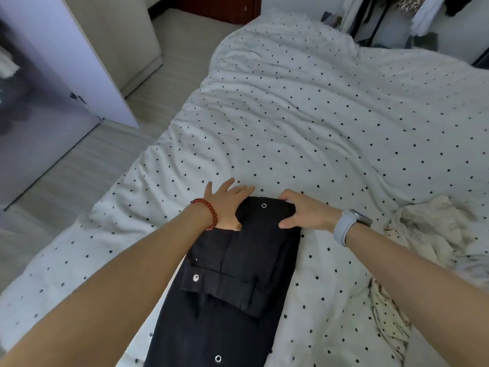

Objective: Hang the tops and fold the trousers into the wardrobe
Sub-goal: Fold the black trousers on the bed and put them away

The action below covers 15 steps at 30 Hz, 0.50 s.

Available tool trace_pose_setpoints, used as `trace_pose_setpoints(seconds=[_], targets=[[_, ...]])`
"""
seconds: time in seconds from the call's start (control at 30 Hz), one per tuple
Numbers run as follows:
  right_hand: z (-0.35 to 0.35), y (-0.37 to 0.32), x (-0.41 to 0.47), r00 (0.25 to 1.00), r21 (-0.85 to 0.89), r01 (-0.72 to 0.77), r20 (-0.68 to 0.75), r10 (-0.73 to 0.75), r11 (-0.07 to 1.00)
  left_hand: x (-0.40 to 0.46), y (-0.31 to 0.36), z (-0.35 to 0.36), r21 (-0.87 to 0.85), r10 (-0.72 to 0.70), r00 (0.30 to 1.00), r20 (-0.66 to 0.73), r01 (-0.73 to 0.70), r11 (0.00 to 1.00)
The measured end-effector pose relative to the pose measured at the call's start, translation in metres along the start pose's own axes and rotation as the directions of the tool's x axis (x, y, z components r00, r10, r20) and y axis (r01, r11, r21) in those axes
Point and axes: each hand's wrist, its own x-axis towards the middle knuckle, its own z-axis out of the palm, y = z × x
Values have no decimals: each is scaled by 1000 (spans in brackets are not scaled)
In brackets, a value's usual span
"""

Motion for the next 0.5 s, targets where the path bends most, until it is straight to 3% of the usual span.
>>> trace_pose_setpoints(seconds=[0.1,0.17,0.4,0.5], targets=[[4,2,-7,992,13,99,-75,-97,995,15,3,-17,17,6,990,142,-9,1000],[4,0,-11,982,-19,137,-128,-139,990,15,5,-25,34,17,992,124,-21,999],[-38,-29,-19,908,-139,174,-361,-213,975,6,5,-83,155,68,977,-201,-37,987],[-75,-47,-14,824,-263,117,-512,-241,958,18,7,-118,161,43,922,-385,21,987]])
